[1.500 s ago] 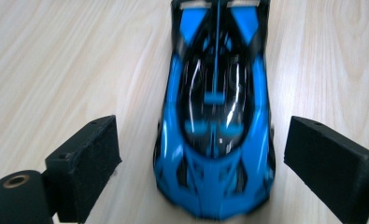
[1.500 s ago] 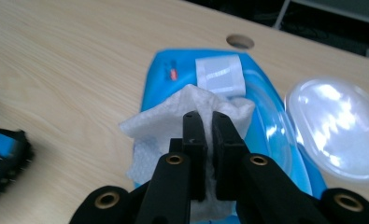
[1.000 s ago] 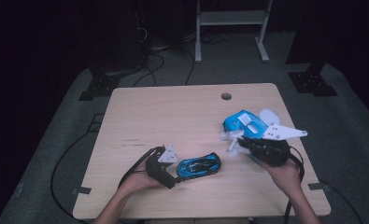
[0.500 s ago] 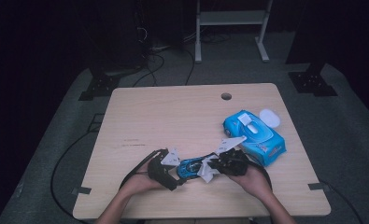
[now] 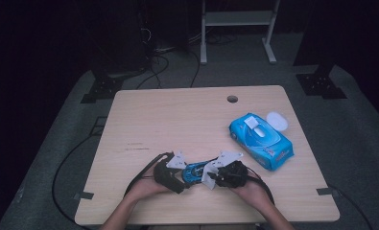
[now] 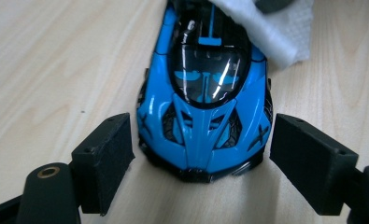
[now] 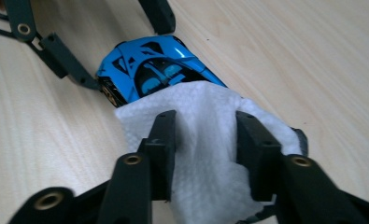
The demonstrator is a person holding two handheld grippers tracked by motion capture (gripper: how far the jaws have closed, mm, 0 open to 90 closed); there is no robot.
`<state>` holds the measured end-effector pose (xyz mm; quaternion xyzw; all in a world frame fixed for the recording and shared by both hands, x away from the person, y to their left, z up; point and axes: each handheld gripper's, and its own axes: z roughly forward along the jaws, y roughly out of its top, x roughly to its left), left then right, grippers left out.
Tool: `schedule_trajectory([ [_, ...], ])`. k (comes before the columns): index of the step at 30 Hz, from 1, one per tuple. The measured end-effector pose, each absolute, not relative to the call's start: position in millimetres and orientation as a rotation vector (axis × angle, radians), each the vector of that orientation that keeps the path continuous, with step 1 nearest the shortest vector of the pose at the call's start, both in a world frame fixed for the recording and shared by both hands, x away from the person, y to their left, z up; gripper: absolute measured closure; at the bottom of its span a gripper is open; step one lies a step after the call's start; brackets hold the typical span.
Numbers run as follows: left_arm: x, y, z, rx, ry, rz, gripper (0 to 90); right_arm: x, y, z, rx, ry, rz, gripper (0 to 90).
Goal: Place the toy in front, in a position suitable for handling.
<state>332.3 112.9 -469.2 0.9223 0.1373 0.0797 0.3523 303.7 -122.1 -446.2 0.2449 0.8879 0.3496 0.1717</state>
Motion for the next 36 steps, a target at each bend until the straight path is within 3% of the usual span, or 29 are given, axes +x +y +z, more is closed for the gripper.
schedule_trajectory([
  [4, 333, 111, -472, 2.381, 0.356, 0.220, 23.8, 303, -123, -446, 0.687, 2.514, 0.984, 70.3],
  [6, 333, 111, -472, 2.378, 0.355, 0.217, 24.6, 305, -127, -445, 0.694, 2.510, 0.983, 78.6],
  [9, 333, 112, -472, 2.377, 0.362, 0.199, 25.6, 312, -140, -443, 0.751, 2.526, 1.001, 80.2],
  [12, 332, 114, -472, 2.368, 0.342, 0.227, 34.9, 318, -154, -444, 0.813, 2.519, 1.014, 80.6],
  [13, 332, 113, -472, 2.369, 0.348, 0.236, 29.0, 318, -156, -444, 0.825, 2.514, 1.020, 80.8],
  [14, 333, 113, -472, 2.365, 0.364, 0.244, 29.0, 318, -156, -444, 0.825, 2.514, 1.020, 80.8],
  [16, 337, 111, -472, 2.354, 0.395, 0.244, 17.5, 317, -152, -444, 0.793, 2.514, 1.010, 81.4],
  [18, 340, 111, -472, 2.344, 0.416, 0.216, 13.8, 316, -147, -446, 0.762, 2.510, 1.010, 81.5],
  [22, 342, 111, -473, 2.325, 0.399, 0.163, 20.4, 319, -149, -445, 0.754, 2.524, 1.019, 82.0],
  [32, 341, 100, -475, 2.355, 0.381, 0.190, 22.2, 306, -124, -444, 0.640, 2.557, 1.049, 82.7],
  [36, 340, 101, -475, 2.354, 0.374, 0.183, 23.4, 312, -135, -443, 0.700, 2.546, 1.037, 82.8],
])
